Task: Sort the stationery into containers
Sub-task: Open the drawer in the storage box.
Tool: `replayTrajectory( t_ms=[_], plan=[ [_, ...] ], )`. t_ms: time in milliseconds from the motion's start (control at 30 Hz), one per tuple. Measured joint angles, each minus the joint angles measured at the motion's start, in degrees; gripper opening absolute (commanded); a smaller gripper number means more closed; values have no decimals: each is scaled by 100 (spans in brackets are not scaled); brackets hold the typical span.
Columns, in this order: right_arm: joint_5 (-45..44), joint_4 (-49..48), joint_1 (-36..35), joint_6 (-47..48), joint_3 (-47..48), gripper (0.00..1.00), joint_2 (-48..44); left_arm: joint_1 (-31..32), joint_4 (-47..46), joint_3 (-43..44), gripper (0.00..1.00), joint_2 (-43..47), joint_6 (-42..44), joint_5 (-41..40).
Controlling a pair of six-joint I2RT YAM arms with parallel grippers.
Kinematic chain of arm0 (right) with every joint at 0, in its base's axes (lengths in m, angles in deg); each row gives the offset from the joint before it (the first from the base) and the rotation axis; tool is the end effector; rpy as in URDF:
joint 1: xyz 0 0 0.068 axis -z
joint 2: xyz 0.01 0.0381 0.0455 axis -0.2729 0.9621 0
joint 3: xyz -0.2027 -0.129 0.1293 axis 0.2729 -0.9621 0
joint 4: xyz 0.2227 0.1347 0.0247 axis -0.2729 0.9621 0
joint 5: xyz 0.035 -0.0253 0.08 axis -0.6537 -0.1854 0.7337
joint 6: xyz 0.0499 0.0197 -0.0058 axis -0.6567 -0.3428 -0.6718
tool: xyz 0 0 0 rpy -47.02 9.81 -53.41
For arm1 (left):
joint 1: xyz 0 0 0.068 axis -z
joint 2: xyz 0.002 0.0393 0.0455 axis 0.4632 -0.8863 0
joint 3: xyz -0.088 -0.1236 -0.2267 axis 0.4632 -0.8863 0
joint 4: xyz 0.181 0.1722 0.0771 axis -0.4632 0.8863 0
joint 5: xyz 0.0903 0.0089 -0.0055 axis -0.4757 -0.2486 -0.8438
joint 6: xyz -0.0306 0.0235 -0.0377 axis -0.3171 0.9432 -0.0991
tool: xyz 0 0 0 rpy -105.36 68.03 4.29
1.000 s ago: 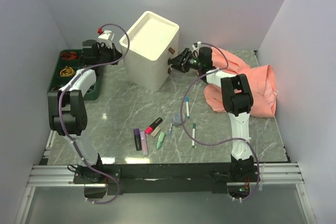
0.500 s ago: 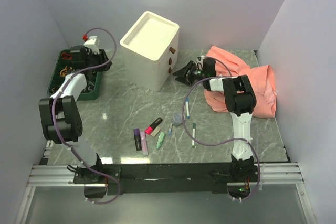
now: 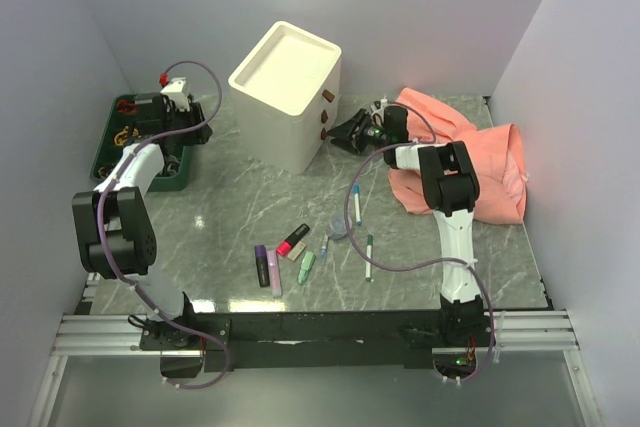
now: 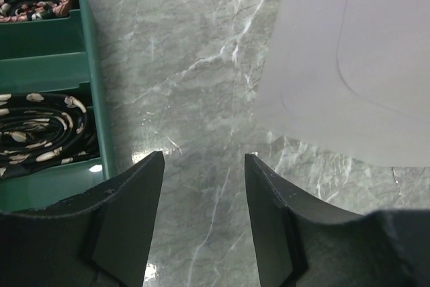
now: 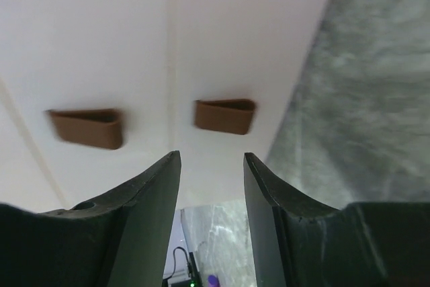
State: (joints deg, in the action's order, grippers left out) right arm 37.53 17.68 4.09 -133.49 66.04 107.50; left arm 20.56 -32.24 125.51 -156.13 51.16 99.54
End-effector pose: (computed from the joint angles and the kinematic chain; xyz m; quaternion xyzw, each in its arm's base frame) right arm 0.4958 0.1294 0.1187 0.1180 0.7638 0.5879 0.2388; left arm 0.3886 0.0356 0.2645 0.0180 0.8604 -0.1314 0.4921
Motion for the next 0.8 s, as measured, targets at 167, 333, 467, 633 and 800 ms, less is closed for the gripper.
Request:
replayTrajectory(
  t_ms=[167,333,467,633,800],
  plan=[
    [-13,31,-22,-39,247,49,315,0,79,0,57,0,24,-63],
    [-24,-9,-57,-140,522,49,468,0,116,2,57,-15,210,-66],
    [2,-195,-103,-251,774,45,595,0,127,7,57,-76,326,-76],
    [76,-358,-94,-459,909,47,831,0,142,28,57,-168,485,-133],
    [101,-437,-83,-645,909,49,872,9,173,28,57,-170,636,-236]
  ],
)
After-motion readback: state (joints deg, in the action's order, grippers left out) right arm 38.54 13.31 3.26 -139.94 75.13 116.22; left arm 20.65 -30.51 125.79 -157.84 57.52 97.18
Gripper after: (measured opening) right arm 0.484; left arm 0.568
